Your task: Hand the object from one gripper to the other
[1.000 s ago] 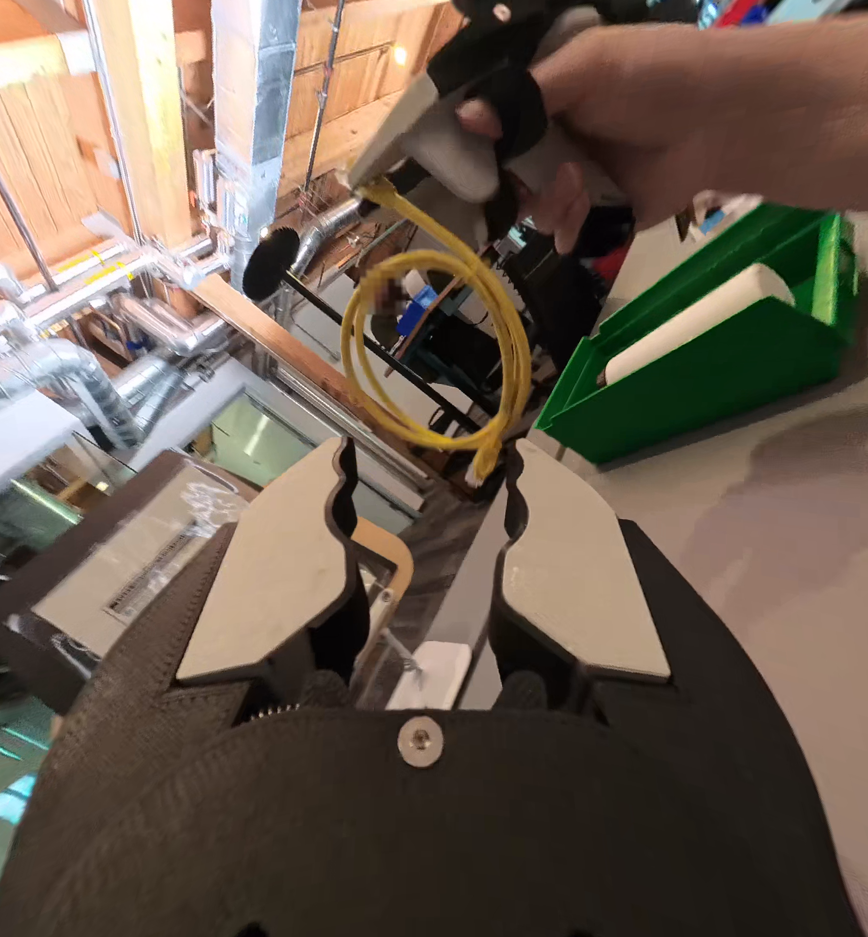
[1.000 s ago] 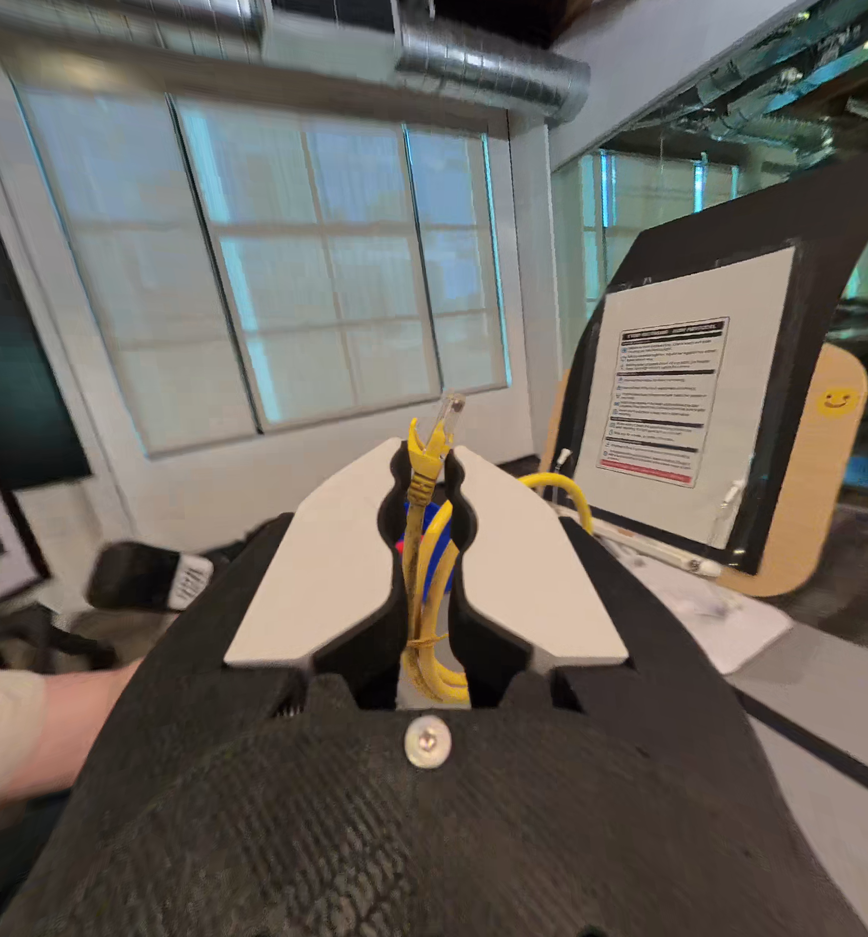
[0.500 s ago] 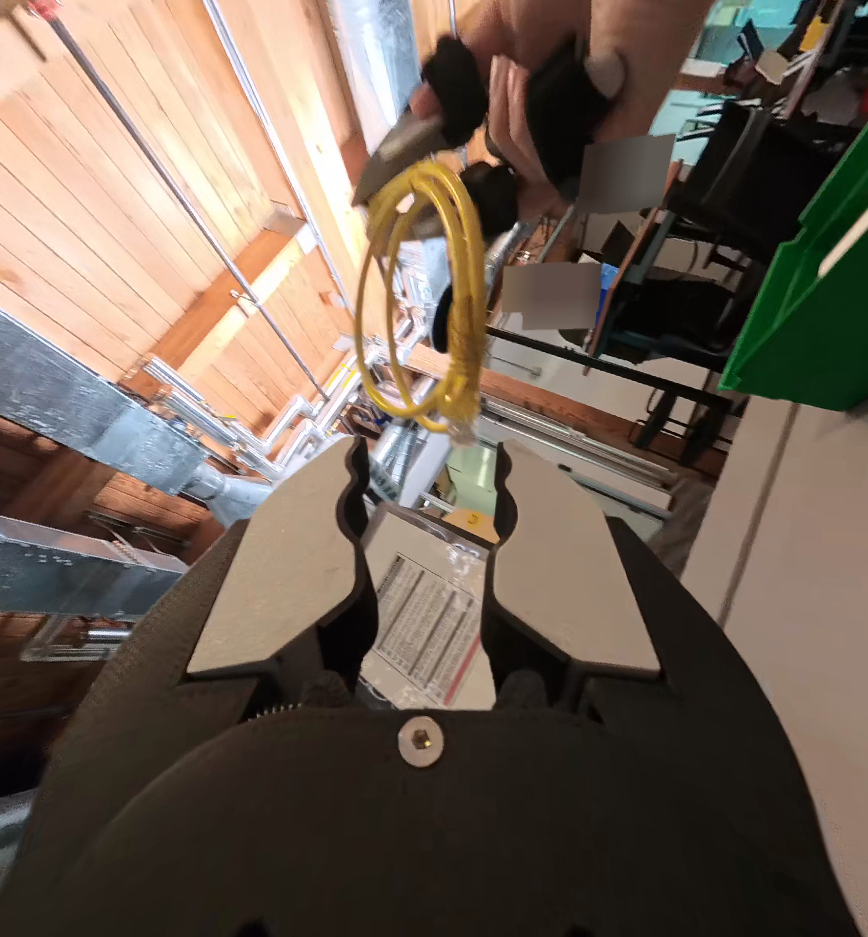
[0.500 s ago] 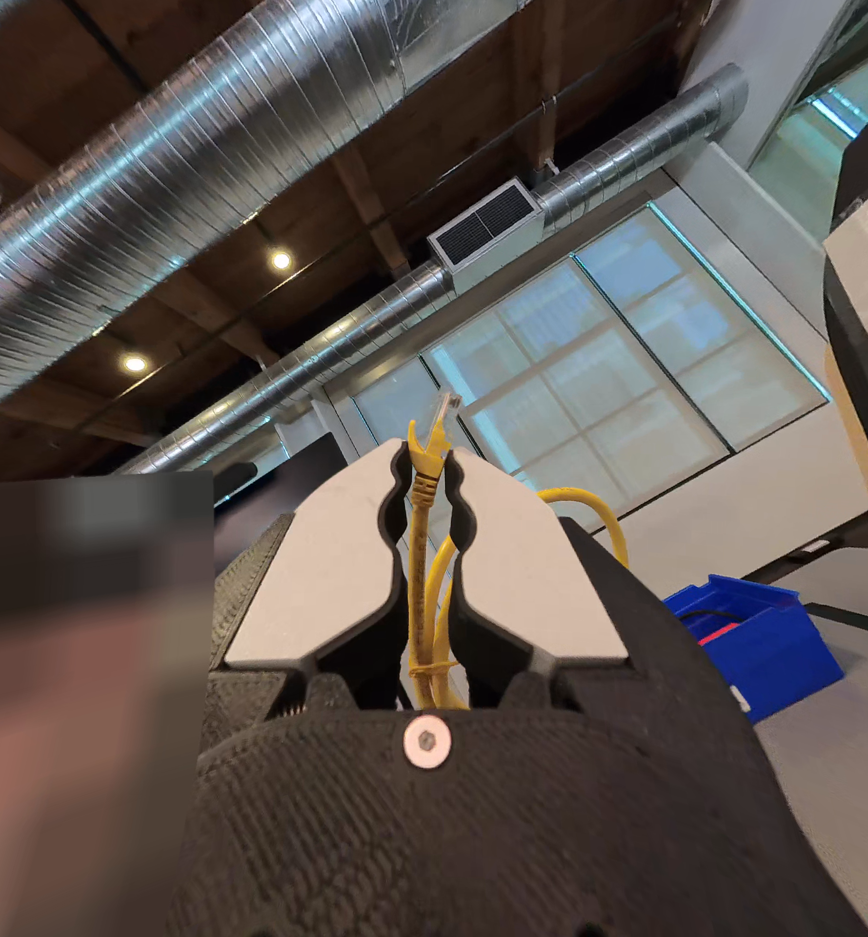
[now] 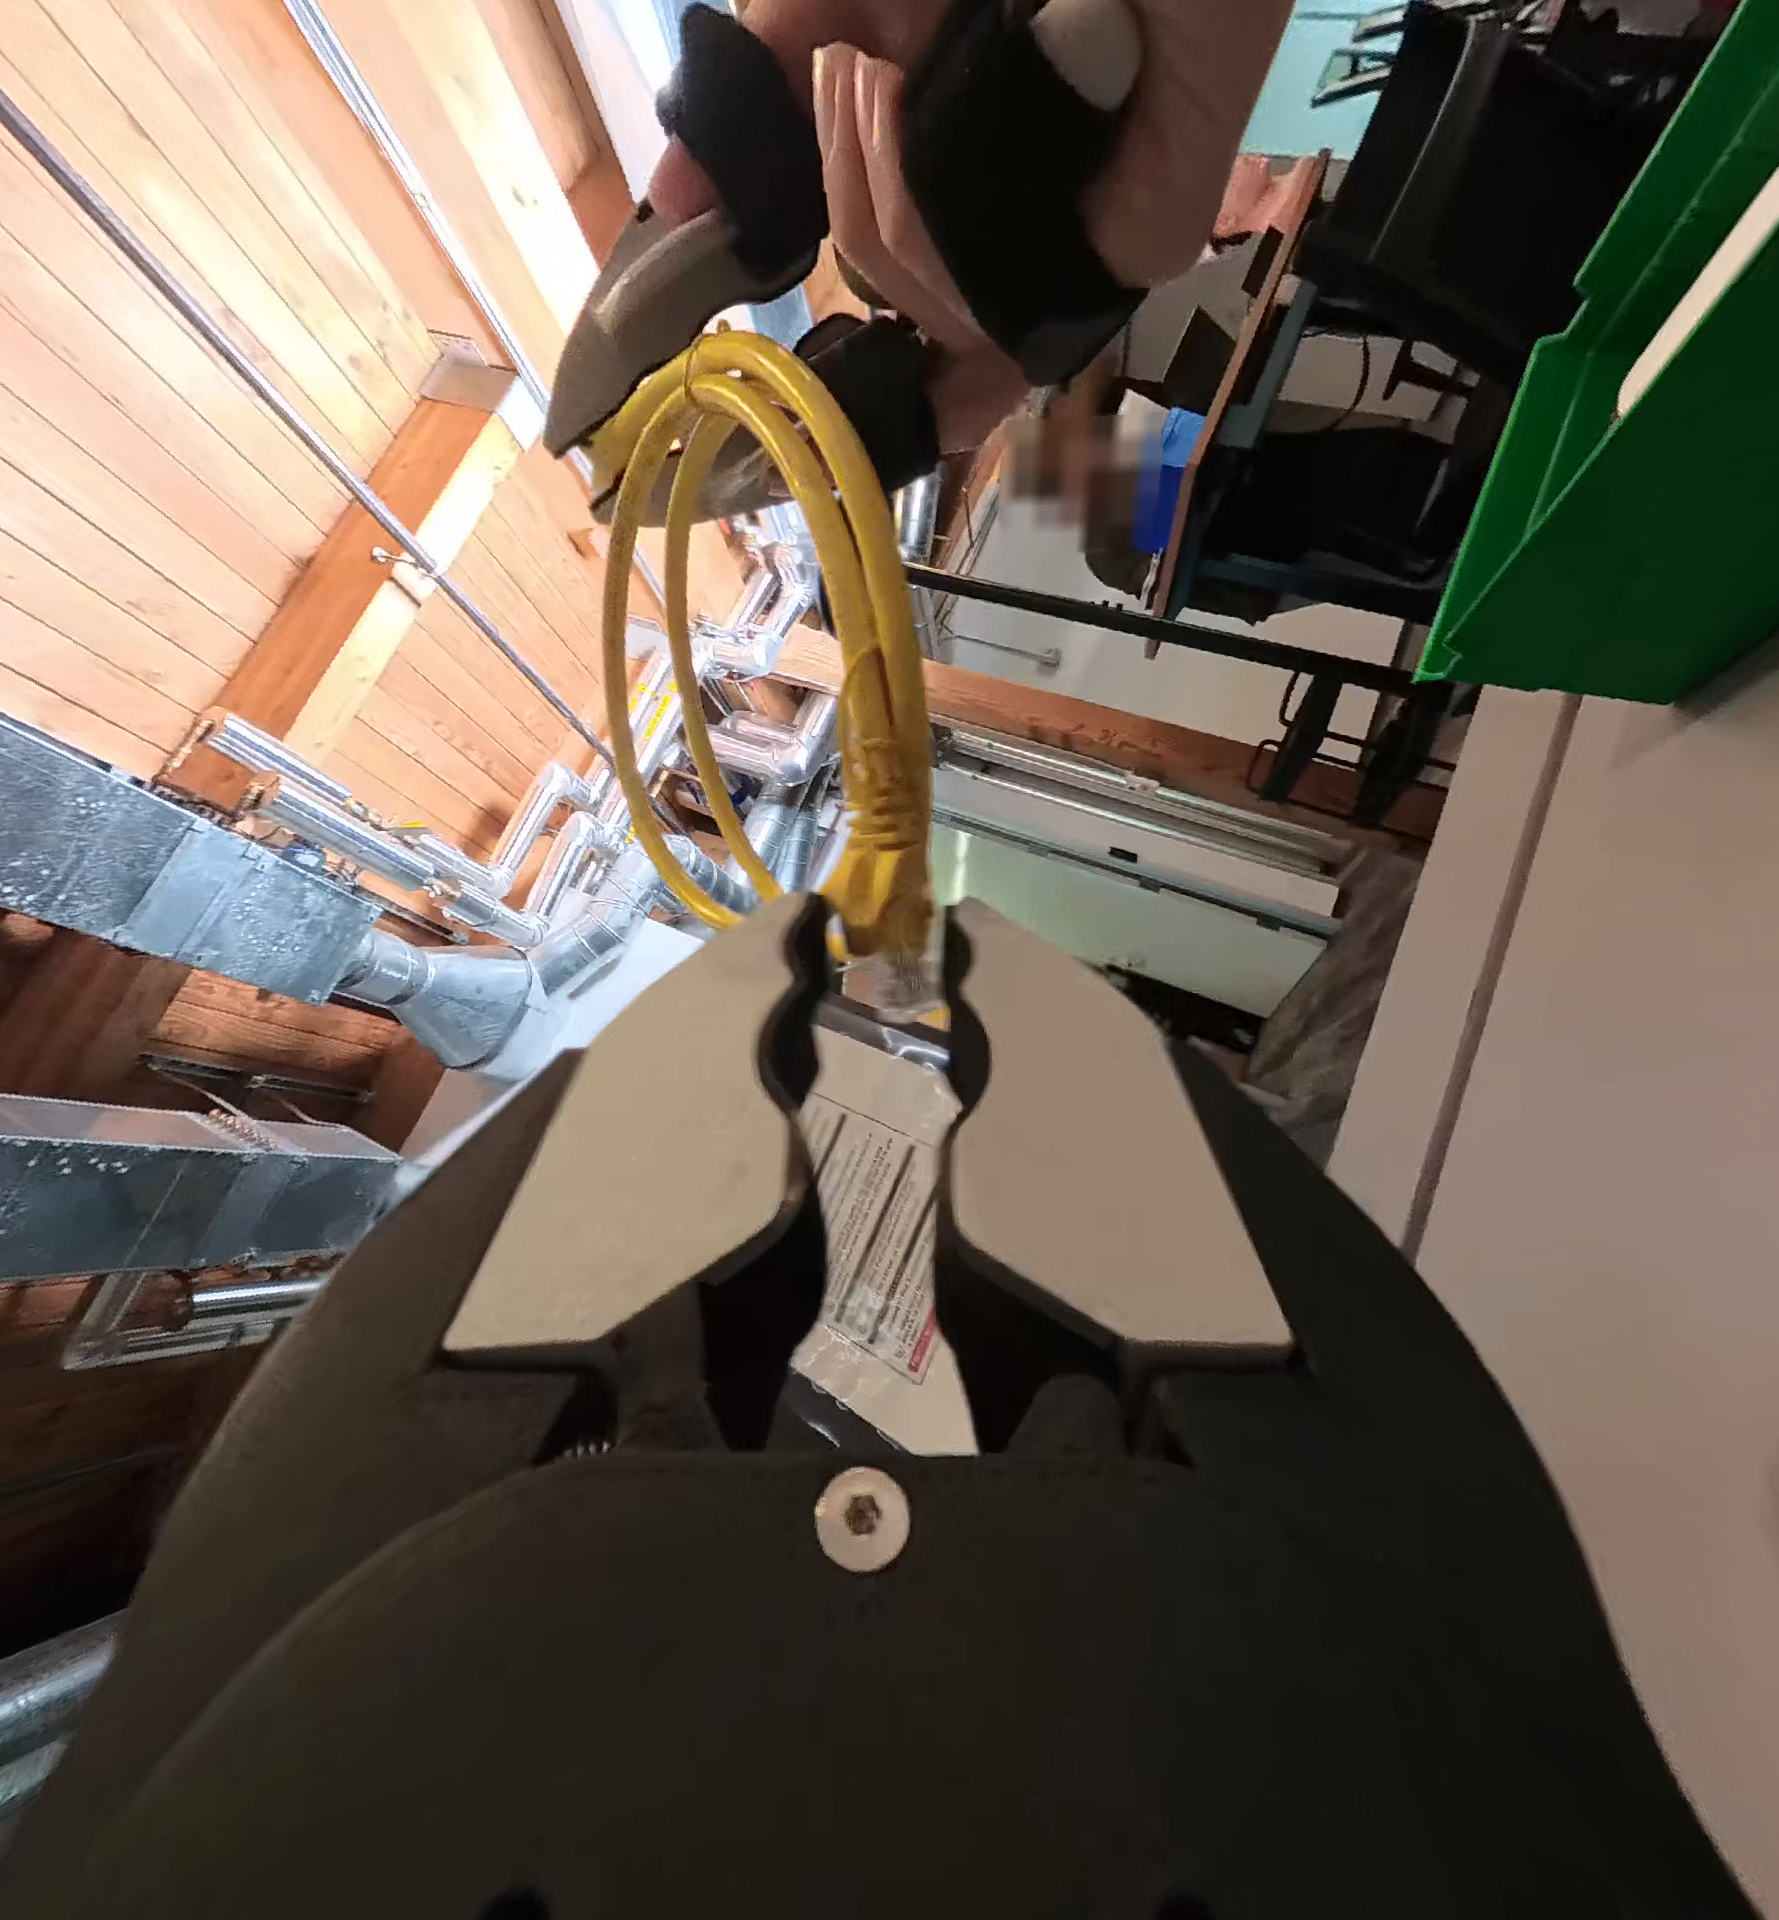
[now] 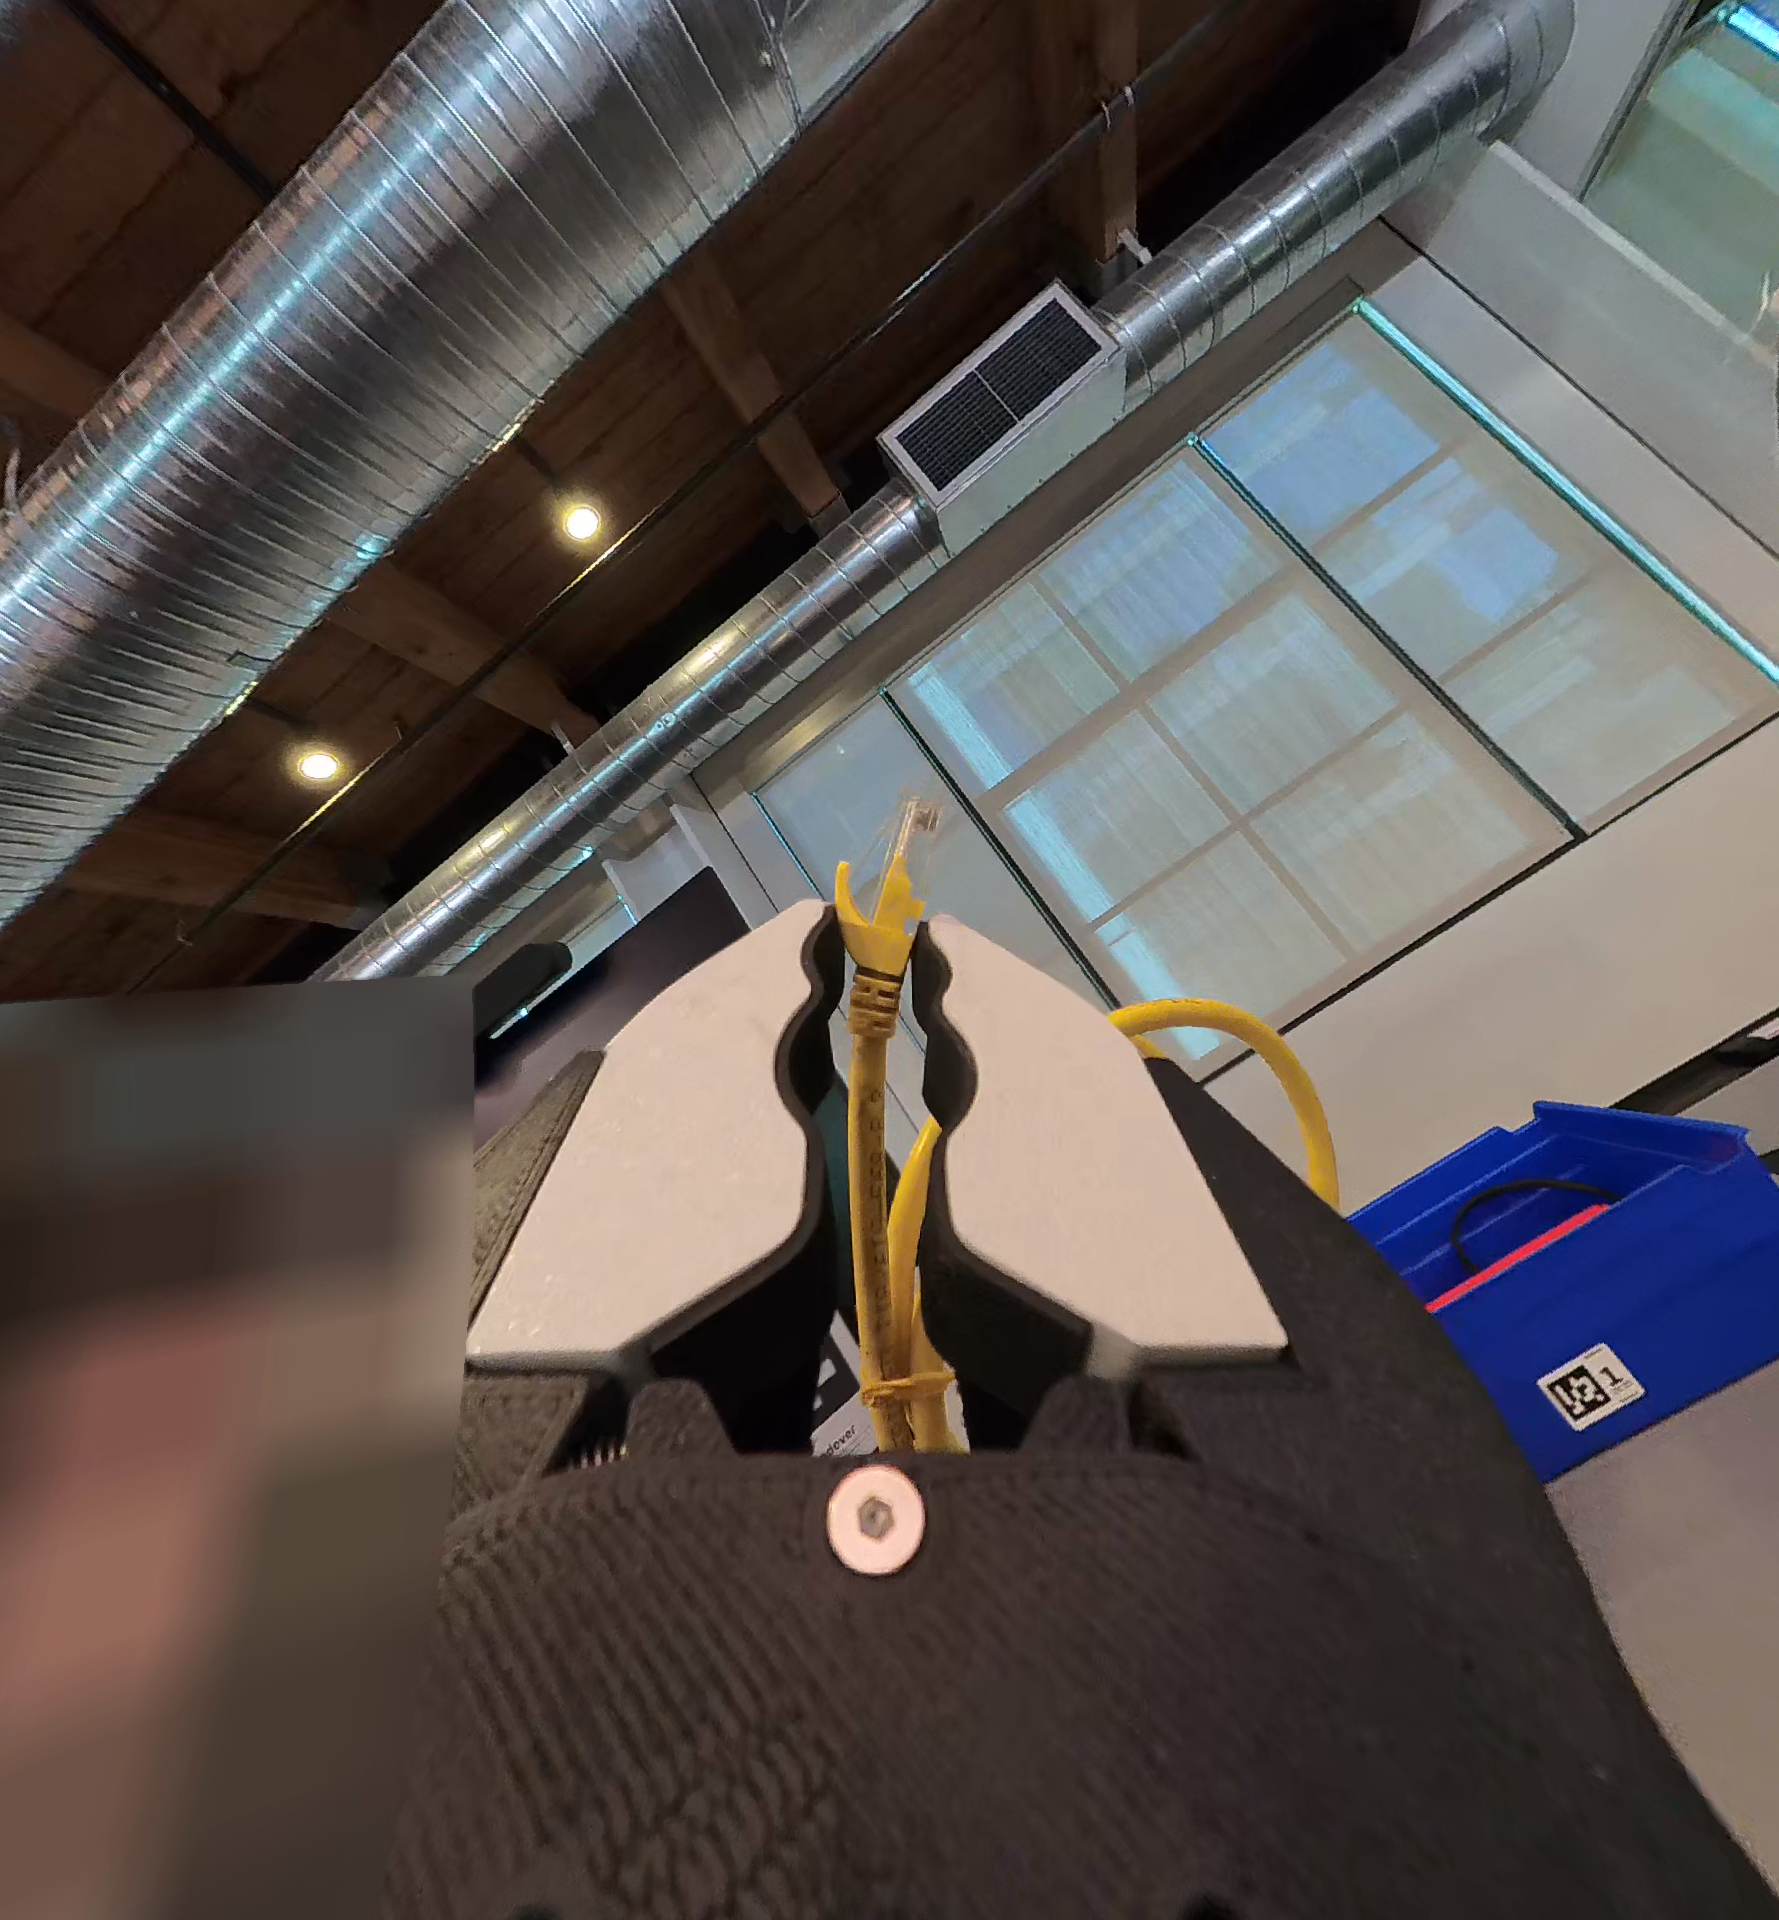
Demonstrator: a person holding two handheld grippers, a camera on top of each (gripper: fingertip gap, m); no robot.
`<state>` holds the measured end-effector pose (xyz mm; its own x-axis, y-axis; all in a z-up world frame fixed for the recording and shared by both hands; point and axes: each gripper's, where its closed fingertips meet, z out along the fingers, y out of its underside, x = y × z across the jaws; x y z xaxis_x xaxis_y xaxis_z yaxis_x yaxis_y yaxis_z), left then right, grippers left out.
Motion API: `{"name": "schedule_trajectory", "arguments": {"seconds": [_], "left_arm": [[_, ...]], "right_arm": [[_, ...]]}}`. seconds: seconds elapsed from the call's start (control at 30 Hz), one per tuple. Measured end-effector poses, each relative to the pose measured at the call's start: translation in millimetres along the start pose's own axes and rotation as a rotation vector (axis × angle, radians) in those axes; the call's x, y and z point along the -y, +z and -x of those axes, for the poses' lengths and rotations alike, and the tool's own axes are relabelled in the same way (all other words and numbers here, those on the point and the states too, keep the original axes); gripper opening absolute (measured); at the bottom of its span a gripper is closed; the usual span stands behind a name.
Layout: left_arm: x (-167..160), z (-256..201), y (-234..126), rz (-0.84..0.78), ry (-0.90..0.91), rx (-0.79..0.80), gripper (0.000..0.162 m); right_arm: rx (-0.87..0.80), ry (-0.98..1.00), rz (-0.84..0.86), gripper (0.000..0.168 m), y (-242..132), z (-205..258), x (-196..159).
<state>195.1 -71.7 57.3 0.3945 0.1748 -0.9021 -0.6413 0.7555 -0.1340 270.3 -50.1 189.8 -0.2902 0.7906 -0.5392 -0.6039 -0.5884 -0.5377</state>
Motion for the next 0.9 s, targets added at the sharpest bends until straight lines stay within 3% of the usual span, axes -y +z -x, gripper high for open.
{"name": "schedule_trajectory", "arguments": {"seconds": [0.2, 0.27, 0.37, 0.57, 0.7, 0.9], "left_arm": [[-0.2, 6.5, 0.3, 0.019, -0.133, -0.087, 0.015], [-1.5, 16.6, 0.1, 0.019, -0.215, -0.093, 0.014], [-6.7, 36.5, -0.1, 0.028, -0.377, -0.096, 0.014], [-23.3, 86.6, -5.1, -0.012, -0.837, -0.069, 0.014], [-30.6, 110.8, -8.7, -0.104, -1.275, -0.153, 0.013], [-41.7, 125.0, -11.1, -0.257, -1.889, -0.303, 0.013]], "right_arm": [[-0.124, -0.075, 0.006, 0.015, -3.6, -23.0, 3.2], [-0.195, -0.147, 0.038, 0.033, -4.5, -33.0, 3.7], [-0.277, -0.265, 0.065, 0.055, -6.2, -42.1, 6.0], [-0.312, -0.492, -0.004, 0.056, -7.2, -35.8, 19.5], [-0.351, -0.84, 0.088, 0.055, 5.0, -26.5, 3.7], [-0.393, -1.629, 0.36, 0.053, 30.0, -25.7, -60.4]]}}
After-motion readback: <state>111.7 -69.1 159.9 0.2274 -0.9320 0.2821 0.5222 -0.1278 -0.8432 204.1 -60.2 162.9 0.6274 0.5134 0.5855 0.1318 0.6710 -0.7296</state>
